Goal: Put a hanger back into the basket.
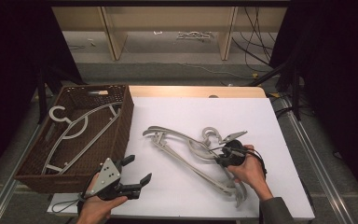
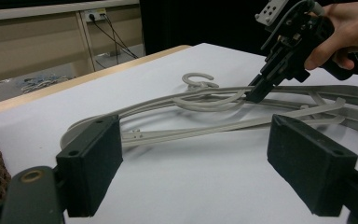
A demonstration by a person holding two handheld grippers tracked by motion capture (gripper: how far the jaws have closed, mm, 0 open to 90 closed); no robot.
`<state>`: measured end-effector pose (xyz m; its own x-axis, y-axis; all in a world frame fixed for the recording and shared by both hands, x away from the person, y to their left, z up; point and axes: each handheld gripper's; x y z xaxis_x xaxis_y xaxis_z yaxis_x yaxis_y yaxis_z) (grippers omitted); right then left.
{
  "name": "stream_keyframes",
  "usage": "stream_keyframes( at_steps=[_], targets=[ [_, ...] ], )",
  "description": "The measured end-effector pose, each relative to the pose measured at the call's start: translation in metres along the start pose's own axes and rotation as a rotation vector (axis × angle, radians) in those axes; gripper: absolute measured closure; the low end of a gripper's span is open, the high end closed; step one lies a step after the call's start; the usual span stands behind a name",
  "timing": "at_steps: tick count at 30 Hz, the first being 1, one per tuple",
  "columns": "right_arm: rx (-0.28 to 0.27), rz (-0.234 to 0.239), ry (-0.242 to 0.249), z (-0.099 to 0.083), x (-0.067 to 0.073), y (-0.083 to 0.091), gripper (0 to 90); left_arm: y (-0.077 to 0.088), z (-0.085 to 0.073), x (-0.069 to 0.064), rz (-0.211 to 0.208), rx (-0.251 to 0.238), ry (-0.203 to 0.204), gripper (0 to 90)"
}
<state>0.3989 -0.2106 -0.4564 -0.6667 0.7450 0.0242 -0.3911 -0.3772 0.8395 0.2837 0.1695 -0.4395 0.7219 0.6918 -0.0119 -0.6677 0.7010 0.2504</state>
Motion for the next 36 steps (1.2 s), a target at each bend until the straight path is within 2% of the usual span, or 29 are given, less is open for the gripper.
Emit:
stream_keyframes(
  at_steps=[6,7,9,10,12,16,23,24,28,31,35,36],
  targets=[
    [-0.016,-0.017,0.046,0.003,0.003,0.008,81.9,0.0,0.0,0.0,0.001,0.002,-0.001,18.3],
    [-0.024,-0.015,0.075,0.003,0.003,0.009,82.0,0.0,0.0,0.0,0.001,0.003,-0.002,18.3],
    [-0.035,-0.008,0.094,0.004,0.004,0.01,82.0,0.001,0.0,0.001,0.001,0.002,-0.004,18.4],
    [-0.026,-0.011,0.079,0.005,0.006,0.012,82.0,0.001,0.0,0.001,0.002,0.002,-0.007,18.4],
    [-0.045,-0.004,0.121,0.005,0.005,0.015,82.1,0.002,0.0,0.001,0.003,0.003,-0.008,18.4],
    [-0.061,-0.003,0.163,0.005,0.007,0.02,82.1,0.001,0.0,0.001,0.002,0.006,-0.01,18.6],
    [-0.081,-0.013,0.198,0.004,0.009,0.03,82.1,0.0,0.001,0.002,0.002,0.013,-0.004,19.2],
    [-0.106,-0.019,0.202,0.003,0.009,0.03,82.1,0.0,0.002,0.002,0.001,0.015,-0.003,19.3],
    [-0.108,-0.028,0.199,0.002,0.011,0.038,82.1,-0.008,0.007,0.003,-0.012,0.041,0.008,19.6],
    [-0.113,-0.02,0.234,0.003,0.01,0.042,82.1,-0.014,0.013,0.002,-0.018,0.06,0.014,21.1],
    [-0.108,-0.018,0.227,0.003,0.014,0.047,82.1,-0.031,0.027,0.001,-0.027,0.09,-0.009,22.7],
    [-0.131,-0.024,0.25,0.003,0.014,0.046,82.1,-0.038,0.032,0.0,-0.022,0.108,-0.023,23.4]
  ],
)
Point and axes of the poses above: each handheld gripper's, and its own axes: y roughly backward along the jaws, z roughly out of its top, x roughly to its left, and after that the axes turned 1 degree about -z, right-handed
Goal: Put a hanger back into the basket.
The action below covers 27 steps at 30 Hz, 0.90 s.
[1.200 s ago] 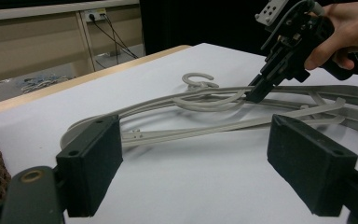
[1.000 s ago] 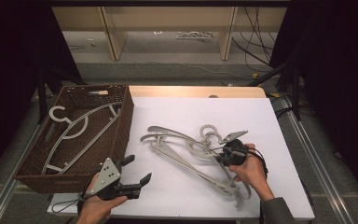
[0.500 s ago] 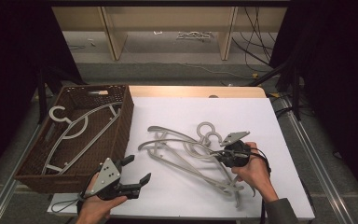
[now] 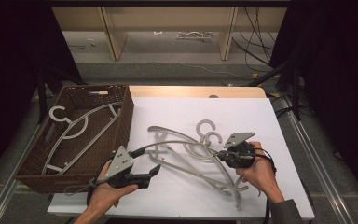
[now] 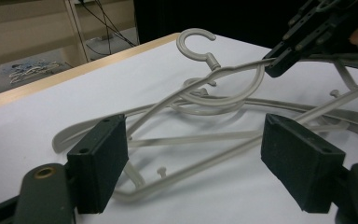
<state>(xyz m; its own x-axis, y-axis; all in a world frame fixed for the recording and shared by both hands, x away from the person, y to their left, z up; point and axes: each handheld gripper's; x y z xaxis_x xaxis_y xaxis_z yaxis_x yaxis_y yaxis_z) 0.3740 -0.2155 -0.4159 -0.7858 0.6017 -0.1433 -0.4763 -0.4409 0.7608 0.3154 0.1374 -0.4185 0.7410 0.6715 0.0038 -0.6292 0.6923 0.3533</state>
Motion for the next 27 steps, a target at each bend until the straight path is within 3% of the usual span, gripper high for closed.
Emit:
stream_keyframes(
  at_steps=[3,4,13,22,27],
  targets=[
    [0.009,0.009,0.009,0.002,0.002,0.006,82.1,-0.018,0.011,0.0,0.001,0.052,-0.024,24.9],
    [-0.009,-0.006,0.009,0.003,0.004,0.005,82.1,-0.024,0.014,0.0,-0.003,0.054,-0.03,25.7],
    [-0.039,0.012,0.059,0.009,0.01,0.016,82.1,-0.063,0.031,0.001,-0.006,0.135,-0.066,32.0],
    [-0.064,0.025,0.109,0.018,0.019,0.024,82.1,-0.084,0.038,0.0,-0.055,0.211,-0.108,35.6],
    [-0.073,0.033,0.142,0.022,0.024,0.026,82.1,-0.089,0.039,-0.001,-0.066,0.229,-0.148,43.7]
  ],
)
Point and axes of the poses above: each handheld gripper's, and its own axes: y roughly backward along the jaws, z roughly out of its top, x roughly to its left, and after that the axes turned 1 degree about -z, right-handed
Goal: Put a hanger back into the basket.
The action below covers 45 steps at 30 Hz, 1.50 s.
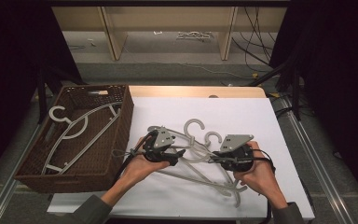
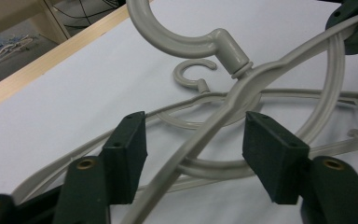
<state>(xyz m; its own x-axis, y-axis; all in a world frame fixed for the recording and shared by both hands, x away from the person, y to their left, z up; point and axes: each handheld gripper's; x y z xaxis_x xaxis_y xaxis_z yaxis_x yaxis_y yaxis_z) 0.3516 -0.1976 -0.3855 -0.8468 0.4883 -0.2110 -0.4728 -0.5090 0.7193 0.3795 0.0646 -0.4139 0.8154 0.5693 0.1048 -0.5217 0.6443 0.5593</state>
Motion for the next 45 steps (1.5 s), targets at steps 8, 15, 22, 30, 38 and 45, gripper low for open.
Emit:
stream_keyframes(
  at_steps=[8,15,22,30,38,45],
  targets=[
    [-0.009,0.02,0.029,0.006,0.007,0.001,82.1,-0.007,0.0,-0.002,-0.058,0.051,-0.093,62.6],
    [-0.025,0.03,0.073,0.005,0.006,0.0,81.8,0.001,0.004,-0.006,-0.063,0.087,-0.23,71.3],
    [-0.027,-0.005,0.086,0.004,0.002,0.003,75.8,0.01,0.012,-0.016,-0.067,0.131,-0.345,78.1],
    [-0.045,-0.123,-0.017,0.005,-0.002,0.008,49.0,0.013,0.012,-0.013,-0.105,0.102,-0.273,82.1],
    [-0.178,-0.163,-0.177,0.004,-0.01,0.024,36.2,0.021,0.011,0.003,-0.078,0.097,-0.189,82.1],
    [-0.255,-0.172,-0.275,0.0,-0.006,0.029,33.7,0.028,0.01,0.018,-0.064,0.091,-0.096,82.1]
  ],
)
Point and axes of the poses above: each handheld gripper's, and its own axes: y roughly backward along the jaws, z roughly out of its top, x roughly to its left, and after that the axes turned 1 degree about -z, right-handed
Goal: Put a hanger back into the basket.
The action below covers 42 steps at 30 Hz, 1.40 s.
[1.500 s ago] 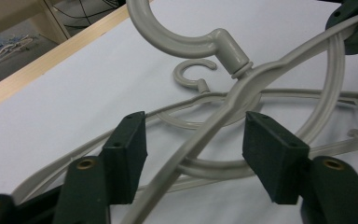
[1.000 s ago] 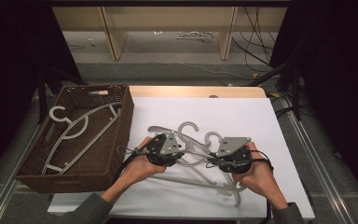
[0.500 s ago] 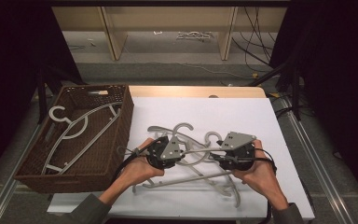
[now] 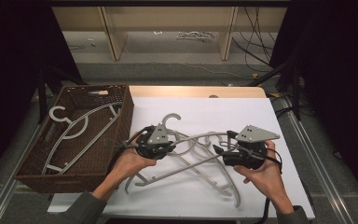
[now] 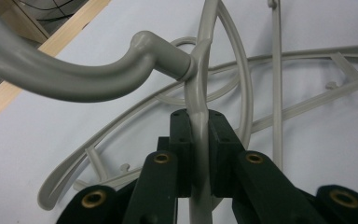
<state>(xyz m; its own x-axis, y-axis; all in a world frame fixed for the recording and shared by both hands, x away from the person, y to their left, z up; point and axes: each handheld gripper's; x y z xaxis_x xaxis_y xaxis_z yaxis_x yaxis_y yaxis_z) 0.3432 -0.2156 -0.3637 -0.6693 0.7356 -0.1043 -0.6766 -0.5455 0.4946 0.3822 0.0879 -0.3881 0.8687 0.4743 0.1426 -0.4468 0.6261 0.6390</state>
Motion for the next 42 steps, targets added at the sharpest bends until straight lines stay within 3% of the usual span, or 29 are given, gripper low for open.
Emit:
stream_keyframes(
  at_steps=[5,6,11,17,20,25,28,32,39,40,42],
  targets=[
    [-0.029,0.003,-0.053,-0.01,0.009,0.003,32.5,0.007,-0.001,0.007,0.021,-0.007,0.042,82.2],
    [-0.044,0.0,-0.044,-0.012,0.01,0.002,32.4,0.009,-0.001,0.007,0.02,-0.016,0.056,82.1],
    [-0.074,-0.004,-0.095,-0.026,0.018,0.004,30.3,0.013,0.0,0.008,0.012,-0.023,0.071,82.1],
    [-0.063,0.01,-0.108,-0.039,0.023,0.001,28.7,0.025,0.009,0.012,-0.001,-0.056,0.109,82.1],
    [-0.061,0.008,-0.116,-0.042,0.023,0.0,28.1,0.034,0.017,0.017,0.008,-0.068,0.104,82.1],
    [-0.064,0.008,-0.123,-0.047,0.023,-0.002,27.4,0.051,0.029,0.027,-0.03,-0.13,0.177,82.1],
    [-0.055,0.016,-0.136,-0.049,0.023,-0.001,27.4,0.065,0.039,0.03,-0.022,-0.14,0.174,82.1],
    [-0.047,0.008,-0.126,-0.05,0.022,0.0,27.4,0.089,0.049,0.034,-0.042,-0.168,0.172,82.1],
    [-0.051,0.018,-0.128,-0.054,0.023,-0.002,27.3,0.121,0.047,0.053,0.017,-0.178,0.187,82.1],
    [-0.064,0.022,-0.132,-0.054,0.024,-0.004,27.3,0.125,0.045,0.056,0.034,-0.185,0.194,82.1],
    [-0.037,0.028,-0.139,-0.055,0.025,-0.003,27.3,0.133,0.039,0.067,0.08,-0.174,0.193,82.1]
  ],
)
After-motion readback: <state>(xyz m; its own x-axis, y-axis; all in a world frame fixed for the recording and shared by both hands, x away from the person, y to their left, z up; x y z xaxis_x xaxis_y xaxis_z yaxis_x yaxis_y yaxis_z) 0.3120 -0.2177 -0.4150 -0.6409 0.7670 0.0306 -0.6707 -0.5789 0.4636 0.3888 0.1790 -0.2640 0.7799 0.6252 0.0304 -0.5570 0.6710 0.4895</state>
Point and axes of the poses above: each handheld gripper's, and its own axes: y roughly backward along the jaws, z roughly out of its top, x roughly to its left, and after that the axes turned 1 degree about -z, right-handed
